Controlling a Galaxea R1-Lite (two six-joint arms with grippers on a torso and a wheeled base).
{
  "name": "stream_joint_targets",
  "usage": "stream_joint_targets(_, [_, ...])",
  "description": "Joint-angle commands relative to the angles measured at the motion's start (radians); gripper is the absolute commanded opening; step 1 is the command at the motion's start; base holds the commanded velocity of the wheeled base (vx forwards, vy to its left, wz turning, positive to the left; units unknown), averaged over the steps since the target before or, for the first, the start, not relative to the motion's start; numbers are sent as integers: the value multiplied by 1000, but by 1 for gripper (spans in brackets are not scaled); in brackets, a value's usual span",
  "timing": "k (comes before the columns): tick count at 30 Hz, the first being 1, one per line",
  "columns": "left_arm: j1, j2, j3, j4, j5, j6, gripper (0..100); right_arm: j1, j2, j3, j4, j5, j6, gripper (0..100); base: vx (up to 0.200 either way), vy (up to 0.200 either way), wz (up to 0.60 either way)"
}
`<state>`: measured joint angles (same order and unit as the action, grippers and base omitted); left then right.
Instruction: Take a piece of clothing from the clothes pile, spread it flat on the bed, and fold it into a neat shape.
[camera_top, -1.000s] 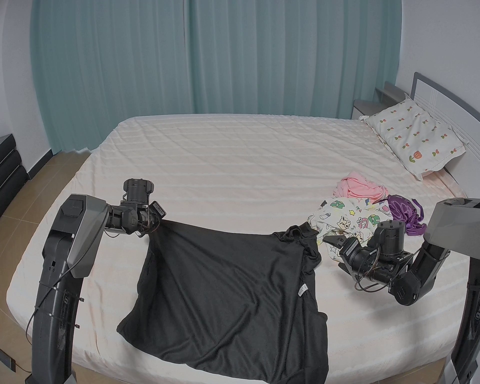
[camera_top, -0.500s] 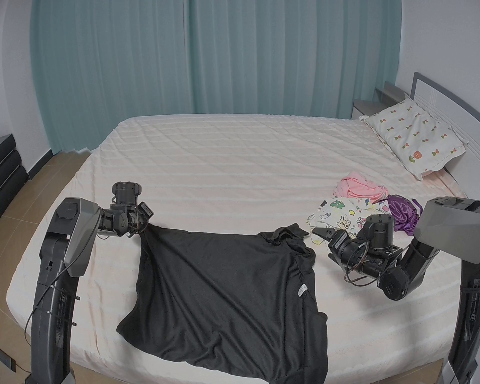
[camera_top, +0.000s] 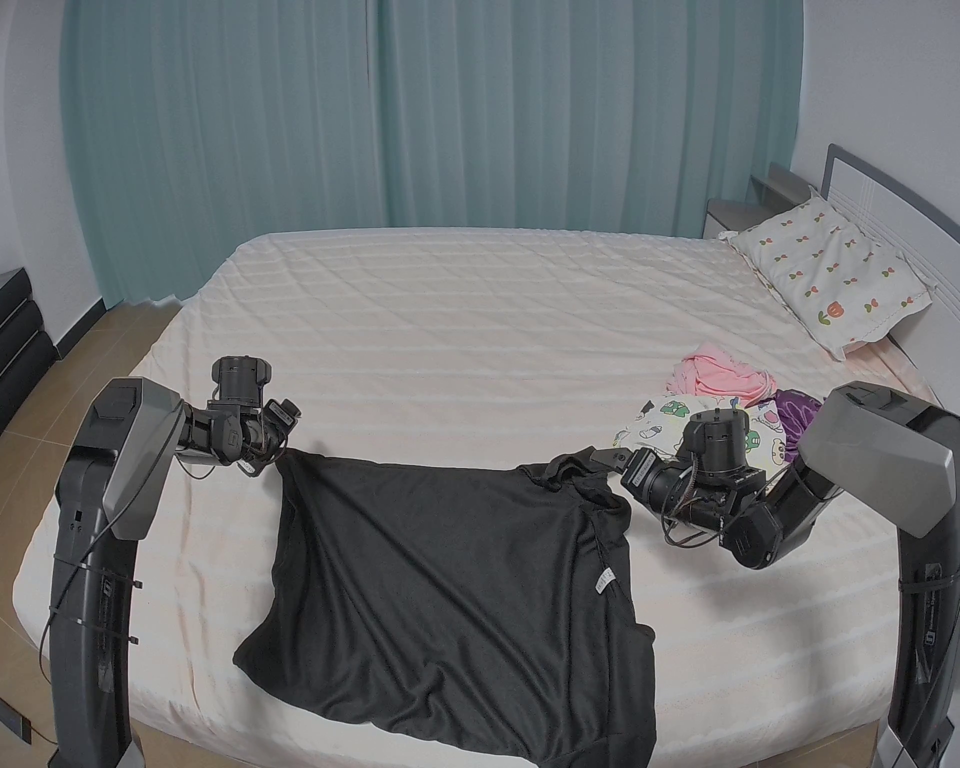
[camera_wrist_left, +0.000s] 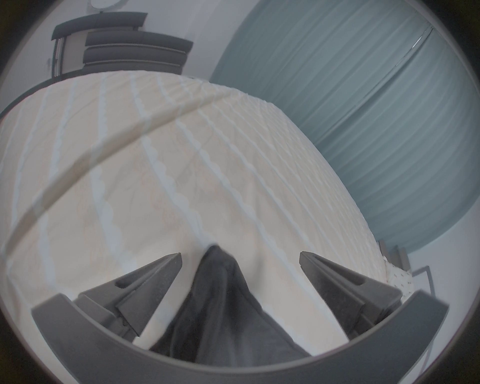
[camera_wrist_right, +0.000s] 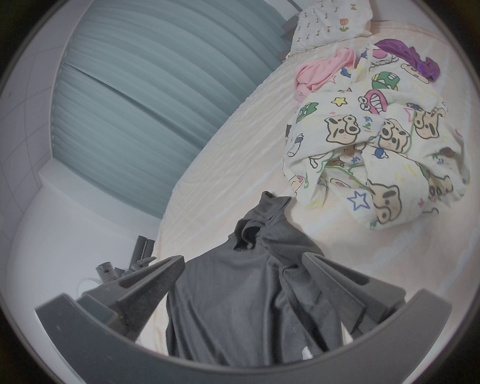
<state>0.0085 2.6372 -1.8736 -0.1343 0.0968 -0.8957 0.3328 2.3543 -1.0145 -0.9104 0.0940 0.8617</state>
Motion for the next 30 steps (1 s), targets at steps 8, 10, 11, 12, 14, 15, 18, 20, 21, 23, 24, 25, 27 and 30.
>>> stream_joint_targets(8, [-32, -387, 720, -416, -195, -74, 100, 97, 143, -294, 180, -74, -46, 100, 0, 0, 0])
stream_joint_targets(10, [-44, -407, 801, -466, -198, -100, 100, 107, 151, -335, 196, -76, -46, 100, 0, 0, 0])
stream_joint_targets(11, [-50, -416, 837, -485, -201, -107, 100, 107, 160, -355, 214, -76, -46, 100, 0, 0, 0])
stream_joint_targets(12, [-51, -428, 878, -510, -204, -114, 100, 107, 175, -385, 246, -76, -46, 100, 0, 0, 0])
stream_joint_targets(14, [-55, -444, 946, -551, -209, -126, 100, 103, 204, -454, 315, -80, -39, 100, 0, 0, 0])
stream_joint_targets(15, [-55, -444, 946, -551, -209, -126, 100, 103, 204, -454, 315, -80, -39, 100, 0, 0, 0])
stream_joint_targets(18, [-56, -467, 1035, -620, -235, -189, 100, 97, 218, -507, 369, -91, 25, 100, 0, 0, 0])
stream_joint_targets(20, [-55, -477, 1067, -663, -267, -203, 100, 94, 234, -535, 372, -83, 30, 100, 0, 0, 0])
stream_joint_targets(21, [-53, -482, 1081, -683, -284, -203, 100, 95, 250, -556, 374, -85, 28, 100, 0, 0, 0])
stream_joint_targets(23, [-51, -488, 1099, -702, -293, -204, 100, 95, 270, -589, 383, -85, 28, 100, 0, 0, 0])
stream_joint_targets(24, [-53, -494, 1114, -713, -296, -204, 100, 95, 296, -636, 423, -86, 30, 100, 0, 0, 0])
stream_joint_targets(25, [-53, -494, 1119, -713, -296, -204, 100, 95, 309, -658, 446, -91, 30, 100, 0, 0, 0])
stream_joint_targets(27, [-55, -494, 1124, -714, -296, -204, 100, 95, 326, -714, 496, -96, 37, 100, 0, 0, 0])
stream_joint_targets(30, [-48, -494, 1124, -713, -296, -209, 100, 89, 319, -722, 516, -96, 40, 100, 0, 0, 0])
